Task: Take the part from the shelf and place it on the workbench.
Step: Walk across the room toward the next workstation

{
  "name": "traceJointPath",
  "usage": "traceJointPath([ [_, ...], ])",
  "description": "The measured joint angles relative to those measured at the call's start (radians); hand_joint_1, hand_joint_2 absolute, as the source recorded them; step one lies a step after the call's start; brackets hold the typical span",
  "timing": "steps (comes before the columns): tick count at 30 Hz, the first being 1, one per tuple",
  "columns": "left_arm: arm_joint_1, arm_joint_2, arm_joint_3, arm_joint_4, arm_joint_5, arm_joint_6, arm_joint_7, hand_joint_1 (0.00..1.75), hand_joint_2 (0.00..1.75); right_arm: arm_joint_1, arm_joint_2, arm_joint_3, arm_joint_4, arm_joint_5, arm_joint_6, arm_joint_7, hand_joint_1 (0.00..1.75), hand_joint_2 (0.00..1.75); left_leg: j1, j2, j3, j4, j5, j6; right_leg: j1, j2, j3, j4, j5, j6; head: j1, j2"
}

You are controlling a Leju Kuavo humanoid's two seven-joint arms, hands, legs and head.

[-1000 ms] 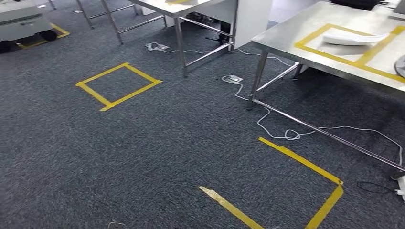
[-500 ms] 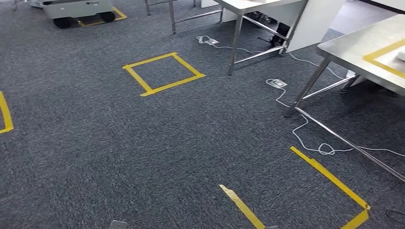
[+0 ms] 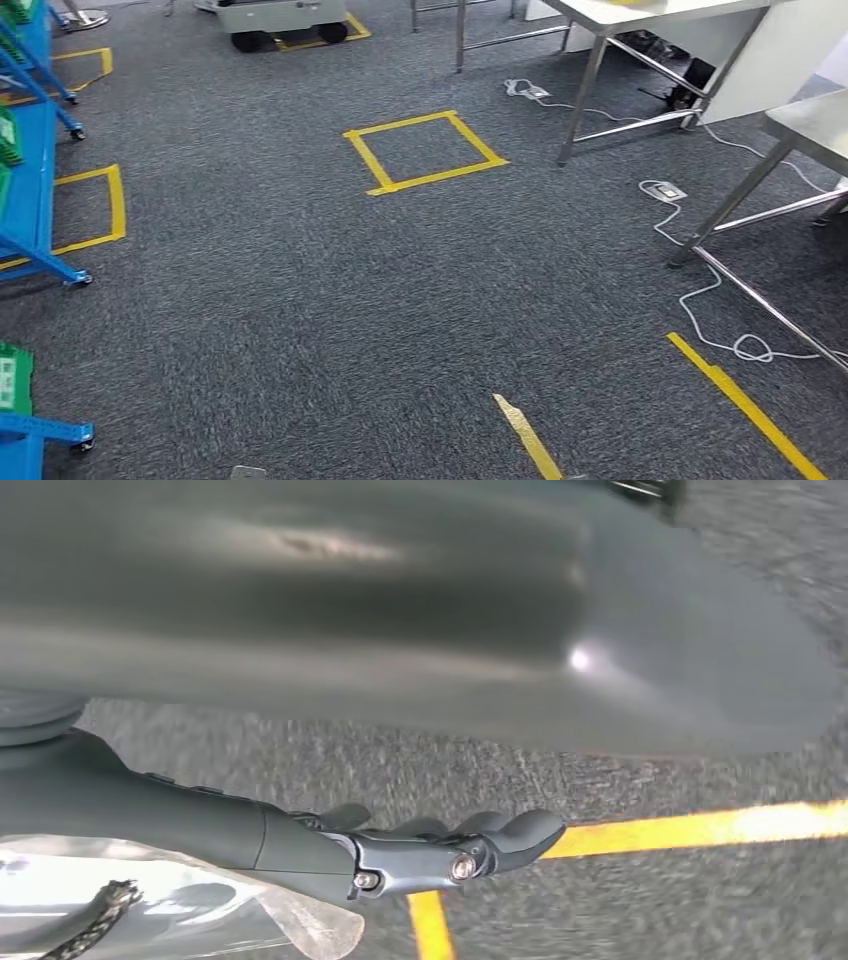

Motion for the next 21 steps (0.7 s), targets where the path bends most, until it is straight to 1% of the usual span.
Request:
traceJointPath([
  [1, 0.000, 0.000, 0.000, 0.000, 0.000, -0.001, 0.000, 0.00, 0.00, 0.001, 0.000, 0.000, 0.000, 0.000, 0.000, 0.000, 0.00, 0.00, 0.002, 0.007, -0.016, 0.043, -0.013, -0.002, 0.001, -0.017, 0.000, 0.000, -0.001, 0.000, 0.000, 0.000],
  [2, 0.002, 0.000, 0.000, 0.000, 0.000, -0.001, 0.000, 0.00, 0.00, 0.001, 0.000, 0.000, 0.000, 0.000, 0.000, 0.000, 0.00, 0.00, 0.003, 0.010, -0.015, 0.050, -0.007, -0.003, 0.001, -0.032, -0.001, 0.000, -0.002, 0.000, 0.000, 0.000],
  [3, 0.004, 0.000, 0.000, 0.000, 0.000, -0.002, 0.000, 0.00, 0.00, 0.000, 0.000, 0.000, 0.000, 0.000, 0.000, 0.000, 0.00, 0.00, 0.003, 0.014, 0.006, 0.017, 0.017, -0.002, 0.002, -0.045, 0.000, 0.001, -0.002, 0.000, 0.000, 0.000],
  [4, 0.005, 0.001, 0.000, 0.000, 0.000, -0.002, -0.001, 0.00, 0.00, -0.001, 0.000, 0.000, 0.000, 0.000, 0.000, 0.000, 0.00, 0.00, 0.003, 0.024, 0.044, -0.048, 0.051, 0.000, 0.002, -0.057, 0.003, 0.001, -0.004, 0.002, 0.000, 0.000],
  [5, 0.004, 0.001, 0.000, 0.000, 0.000, -0.001, -0.001, 0.00, 0.00, -0.003, 0.000, 0.000, 0.000, 0.000, 0.000, 0.000, 0.00, 0.00, 0.001, 0.045, 0.084, -0.121, 0.076, 0.005, 0.003, -0.068, 0.005, 0.001, -0.006, 0.005, 0.000, 0.000],
  [6, 0.002, 0.001, 0.000, 0.000, -0.001, -0.001, -0.002, 0.00, 0.00, -0.004, 0.000, 0.000, 0.000, 0.000, 0.000, 0.000, 0.00, 0.00, -0.003, 0.065, 0.116, -0.182, 0.094, 0.012, 0.006, -0.079, 0.004, 0.002, -0.008, 0.009, 0.000, 0.000],
  [7, 0.000, 0.001, 0.000, 0.000, -0.002, -0.001, -0.003, 0.00, 0.00, -0.006, 0.000, 0.000, 0.000, 0.001, 0.000, 0.000, 0.00, 0.00, -0.007, 0.080, 0.136, -0.221, 0.100, 0.018, 0.008, -0.089, 0.005, 0.002, -0.011, 0.014, 0.001, 0.000],
  [8, -0.001, 0.001, 0.000, 0.000, -0.002, -0.001, -0.003, 0.00, 0.00, -0.007, 0.000, 0.000, 0.000, 0.001, 0.000, 0.000, 0.00, 0.00, -0.011, 0.087, 0.140, -0.235, 0.098, 0.025, 0.011, -0.098, 0.007, 0.002, -0.013, 0.019, 0.002, 0.000],
  [9, -0.001, 0.000, 0.000, 0.000, -0.003, -0.001, -0.003, 0.00, 0.00, -0.008, 0.000, 0.000, 0.000, 0.001, 0.000, -0.001, 0.00, 0.00, -0.013, 0.078, 0.138, -0.238, 0.099, 0.032, 0.012, -0.108, 0.009, 0.001, -0.014, 0.024, 0.002, 0.000],
  [10, 0.001, 0.000, 0.000, 0.000, -0.003, -0.001, -0.004, 0.00, 0.00, -0.009, 0.000, 0.000, 0.000, 0.001, 0.000, -0.001, 0.00, 0.00, -0.012, 0.067, 0.137, -0.240, 0.101, 0.038, 0.010, -0.111, 0.013, 0.000, -0.016, 0.030, 0.002, 0.000],
  [11, 0.003, 0.000, 0.000, 0.000, -0.002, -0.001, -0.004, 0.00, 0.00, -0.010, 0.000, 0.000, 0.000, 0.002, 0.000, -0.002, 0.00, 0.00, -0.011, 0.057, 0.137, -0.244, 0.105, 0.044, 0.008, -0.097, 0.011, 0.005, -0.024, 0.036, 0.002, 0.000],
  [12, 0.003, 0.000, 0.000, 0.000, -0.002, -0.001, -0.004, 0.00, 0.00, -0.011, 0.000, 0.000, 0.000, 0.003, 0.000, -0.003, 0.00, 0.00, -0.009, 0.046, 0.137, -0.247, 0.108, 0.051, 0.006, -0.070, 0.000, 0.029, -0.043, 0.041, 0.004, 0.000],
  [13, 0.001, -0.001, 0.000, 0.000, -0.002, -0.001, -0.005, 0.00, 0.00, -0.010, 0.000, 0.000, 0.000, 0.004, 0.000, -0.004, 0.00, 0.00, -0.007, 0.035, 0.136, -0.250, 0.111, 0.056, 0.003, -0.037, -0.023, 0.078, -0.073, 0.045, 0.005, 0.000],
  [14, -0.001, -0.002, 0.000, 0.000, -0.002, -0.001, -0.005, 0.00, 0.00, -0.008, 0.000, 0.000, 0.000, 0.005, 0.000, -0.004, 0.00, 0.00, -0.007, 0.024, 0.133, -0.250, 0.113, 0.059, 0.003, -0.009, -0.056, 0.146, -0.108, 0.046, 0.007, 0.000],
  [15, -0.003, -0.003, 0.000, 0.000, -0.002, -0.001, -0.005, 0.00, 0.00, -0.006, 0.000, 0.000, 0.000, 0.006, 0.000, -0.004, 0.00, 0.00, -0.008, 0.010, 0.131, -0.250, 0.114, 0.061, 0.002, 0.007, -0.092, 0.221, -0.138, 0.046, 0.008, 0.000],
  [16, -0.004, -0.004, 0.000, 0.000, -0.002, -0.001, -0.005, 0.00, 0.00, -0.004, 0.000, 0.000, 0.000, 0.006, 0.000, -0.004, 0.00, 0.00, -0.008, -0.004, 0.130, -0.249, 0.114, 0.062, 0.002, 0.012, -0.122, 0.276, -0.153, 0.047, 0.008, 0.000],
  [17, -0.003, -0.005, 0.000, 0.000, -0.002, -0.001, -0.005, 0.00, 0.00, -0.002, 0.000, -0.001, 0.000, 0.006, 0.000, -0.004, 0.00, 0.00, -0.009, -0.018, 0.130, -0.249, 0.114, 0.062, 0.003, 0.015, -0.135, 0.295, -0.146, 0.046, 0.008, 0.000],
  [18, -0.002, -0.005, 0.000, 0.000, -0.002, -0.001, -0.005, 0.00, 0.00, -0.002, 0.000, -0.001, 0.000, 0.007, 0.000, -0.004, 0.00, 0.00, -0.009, -0.033, 0.131, -0.248, 0.114, 0.062, 0.003, 0.017, -0.130, 0.274, -0.119, 0.045, 0.008, 0.000],
  [19, -0.002, -0.005, 0.000, 0.000, -0.002, -0.001, -0.006, 0.00, 0.00, -0.002, 0.000, -0.002, 0.000, 0.007, 0.000, -0.004, 0.00, 0.00, -0.009, -0.049, 0.132, -0.246, 0.114, 0.061, 0.002, 0.024, -0.109, 0.218, -0.078, 0.043, 0.008, 0.000],
  [20, -0.002, -0.006, 0.000, 0.000, -0.002, -0.001, -0.006, 0.00, 0.00, -0.003, 0.000, -0.003, 0.000, 0.007, 0.000, -0.005, 0.00, 0.00, -0.008, -0.062, 0.131, -0.244, 0.114, 0.059, 0.000, 0.047, -0.082, 0.150, -0.040, 0.041, 0.008, 0.000],
  [21, -0.003, -0.006, 0.000, 0.000, -0.002, -0.001, -0.006, 0.00, 0.00, -0.003, 0.000, -0.004, 0.000, 0.007, 0.001, -0.005, 0.00, 0.00, -0.009, -0.075, 0.129, -0.240, 0.113, 0.056, -0.003, 0.077, -0.056, 0.088, -0.014, 0.039, 0.008, 0.000],
])
